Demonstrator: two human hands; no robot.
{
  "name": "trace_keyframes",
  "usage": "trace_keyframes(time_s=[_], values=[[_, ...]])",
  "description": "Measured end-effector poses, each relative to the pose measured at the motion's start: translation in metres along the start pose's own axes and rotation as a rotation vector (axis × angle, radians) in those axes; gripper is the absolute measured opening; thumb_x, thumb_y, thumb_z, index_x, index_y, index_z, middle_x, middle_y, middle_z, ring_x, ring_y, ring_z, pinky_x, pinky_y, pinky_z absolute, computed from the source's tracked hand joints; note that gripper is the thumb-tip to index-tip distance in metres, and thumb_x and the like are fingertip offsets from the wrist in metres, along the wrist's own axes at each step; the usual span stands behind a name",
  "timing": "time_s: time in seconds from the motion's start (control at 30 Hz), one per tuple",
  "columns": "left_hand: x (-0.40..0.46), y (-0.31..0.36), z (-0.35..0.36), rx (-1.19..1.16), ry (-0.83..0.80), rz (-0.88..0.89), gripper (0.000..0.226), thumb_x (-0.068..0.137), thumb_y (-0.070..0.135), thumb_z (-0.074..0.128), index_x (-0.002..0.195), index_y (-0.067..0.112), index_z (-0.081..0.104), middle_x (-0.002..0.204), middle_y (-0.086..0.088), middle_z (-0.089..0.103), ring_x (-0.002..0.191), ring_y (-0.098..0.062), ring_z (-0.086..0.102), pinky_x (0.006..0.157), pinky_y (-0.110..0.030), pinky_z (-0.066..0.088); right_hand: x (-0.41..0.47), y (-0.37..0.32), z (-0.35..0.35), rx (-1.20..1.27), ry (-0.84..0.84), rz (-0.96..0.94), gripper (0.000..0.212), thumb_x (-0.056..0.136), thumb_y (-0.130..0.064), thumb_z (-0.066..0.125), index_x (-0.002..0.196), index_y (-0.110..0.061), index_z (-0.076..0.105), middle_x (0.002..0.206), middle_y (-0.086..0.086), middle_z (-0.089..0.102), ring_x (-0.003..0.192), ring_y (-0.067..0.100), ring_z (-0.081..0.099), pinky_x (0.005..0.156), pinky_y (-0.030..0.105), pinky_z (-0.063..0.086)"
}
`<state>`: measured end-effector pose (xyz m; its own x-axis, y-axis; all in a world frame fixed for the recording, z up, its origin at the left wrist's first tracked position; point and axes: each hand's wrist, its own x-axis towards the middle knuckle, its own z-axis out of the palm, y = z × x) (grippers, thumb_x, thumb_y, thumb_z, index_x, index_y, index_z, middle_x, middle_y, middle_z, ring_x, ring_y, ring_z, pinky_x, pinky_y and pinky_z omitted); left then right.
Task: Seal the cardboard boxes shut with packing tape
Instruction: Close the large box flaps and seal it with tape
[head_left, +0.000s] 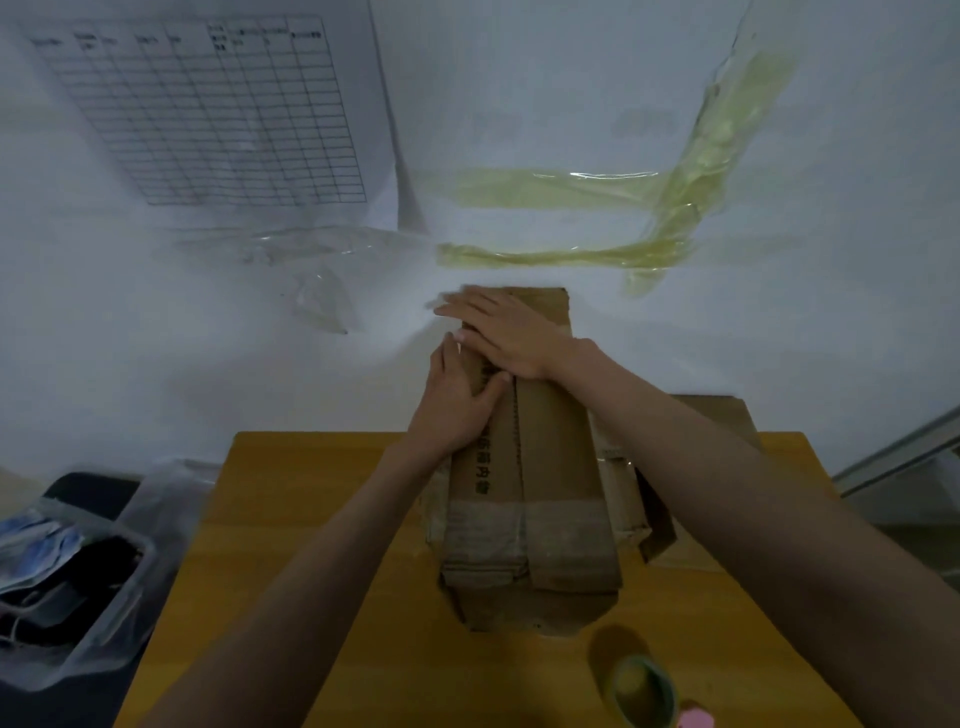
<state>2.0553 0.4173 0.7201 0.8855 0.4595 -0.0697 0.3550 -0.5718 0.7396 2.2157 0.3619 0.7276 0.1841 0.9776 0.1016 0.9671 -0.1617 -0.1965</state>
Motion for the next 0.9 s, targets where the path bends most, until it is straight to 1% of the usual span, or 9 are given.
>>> trace_keyframes(time_s=[0.07, 0.23, 0.37, 0.5, 0.67, 0.73, 0.8, 0.87, 0.9], values=[[-0.002, -0.002, -0.001, -0.001, -0.036, -0.065, 0.092, 0.1, 0.057, 0.047, 0.162, 0.014, -0.007, 0.17, -0.008, -0.004, 0.156, -0.024, 0.002, 0.126, -0.045, 0.016, -0.01, 0.015, -0.005, 0.008, -0.03, -0.038, 0.051, 0.108, -0.046, 0.025, 0.157, -0.031, 0.025, 0.167, -0.005, 0.018, 0.154, 0.016, 0.01, 0.125, 0.036, 0.003], [-0.005, 0.006, 0.001, -0.03, -0.018, -0.081, 0.095, 0.1, 0.059, 0.047, 0.161, 0.011, -0.009, 0.17, -0.007, 0.0, 0.156, -0.027, 0.01, 0.124, -0.05, 0.022, -0.038, 0.052, -0.027, 0.008, 0.044, 0.037, 0.053, 0.107, -0.042, 0.034, 0.157, -0.024, 0.028, 0.163, 0.0, 0.028, 0.149, 0.019, 0.026, 0.12, 0.046, 0.025], [-0.009, 0.005, 0.0, 0.002, -0.006, -0.061, 0.091, 0.101, 0.057, 0.045, 0.161, 0.012, -0.007, 0.17, -0.007, 0.0, 0.156, -0.026, 0.01, 0.124, -0.049, 0.021, -0.012, 0.014, -0.018, 0.023, 0.108, -0.015, 0.054, 0.105, -0.047, 0.036, 0.156, -0.032, 0.027, 0.159, -0.001, 0.033, 0.145, 0.02, 0.03, 0.118, 0.041, 0.025], [-0.008, 0.004, -0.003, 0.022, -0.014, -0.073, 0.093, 0.1, 0.058, 0.046, 0.161, 0.013, -0.009, 0.17, -0.008, -0.002, 0.156, -0.026, 0.008, 0.125, -0.048, 0.019, 0.0, 0.01, -0.005, -0.022, 0.121, -0.088, 0.045, 0.104, -0.042, 0.038, 0.144, -0.024, 0.048, 0.149, 0.003, 0.045, 0.137, 0.024, 0.038, 0.113, 0.044, 0.033], [-0.011, 0.01, -0.012, -0.047, -0.065, -0.072, 0.091, 0.101, 0.059, 0.042, 0.161, 0.015, -0.011, 0.17, -0.001, -0.006, 0.156, -0.021, 0.006, 0.125, -0.047, 0.018, -0.054, 0.049, -0.015, 0.102, 0.464, 0.169, 0.025, 0.101, -0.021, 0.054, 0.124, -0.017, 0.061, 0.123, 0.005, 0.056, 0.11, 0.024, 0.051, 0.092, 0.042, 0.045], [-0.011, 0.021, -0.021, -0.227, -0.032, -0.068, 0.073, 0.105, 0.058, 0.029, 0.163, 0.023, 0.001, 0.169, 0.004, 0.009, 0.152, -0.01, 0.018, 0.124, -0.038, 0.019, -0.075, 0.04, -0.016, 0.403, 0.685, 0.378, 0.014, 0.103, -0.02, 0.053, 0.115, -0.018, 0.06, 0.112, 0.0, 0.059, 0.1, 0.017, 0.056, 0.085, 0.035, 0.049], [-0.003, 0.034, -0.028, -0.568, -0.007, -0.16, 0.056, 0.106, 0.059, 0.015, 0.152, 0.032, 0.033, 0.147, 0.007, 0.05, 0.126, 0.002, 0.048, 0.107, -0.026, 0.033, -0.081, 0.021, -0.014, 0.8, 0.812, 0.579, 0.012, 0.105, -0.025, 0.048, 0.11, -0.021, 0.058, 0.111, -0.004, 0.062, 0.1, 0.009, 0.059, 0.09, 0.032, 0.049], [0.009, 0.041, -0.028, -0.818, -0.032, -0.188, 0.063, 0.104, 0.064, 0.01, 0.122, 0.037, 0.064, 0.111, 0.008, 0.074, 0.104, -0.004, 0.065, 0.091, -0.026, 0.05, -0.075, 0.003, -0.005, 1.103, 0.737, 0.722, 0.029, 0.108, -0.039, 0.035, 0.119, -0.025, 0.058, 0.124, -0.006, 0.059, 0.116, 0.007, 0.055, 0.107, 0.037, 0.042], [0.015, 0.038, -0.024, -0.824, -0.052, -0.172, 0.064, 0.103, 0.065, 0.009, 0.105, 0.041, 0.068, 0.095, 0.01, 0.077, 0.096, -0.01, 0.07, 0.082, -0.027, 0.055, -0.072, -0.007, -0.002, 1.166, 0.672, 0.766, 0.041, 0.107, -0.05, 0.029, 0.13, -0.029, 0.056, 0.134, -0.006, 0.054, 0.125, 0.008, 0.05, 0.113, 0.038, 0.037]])
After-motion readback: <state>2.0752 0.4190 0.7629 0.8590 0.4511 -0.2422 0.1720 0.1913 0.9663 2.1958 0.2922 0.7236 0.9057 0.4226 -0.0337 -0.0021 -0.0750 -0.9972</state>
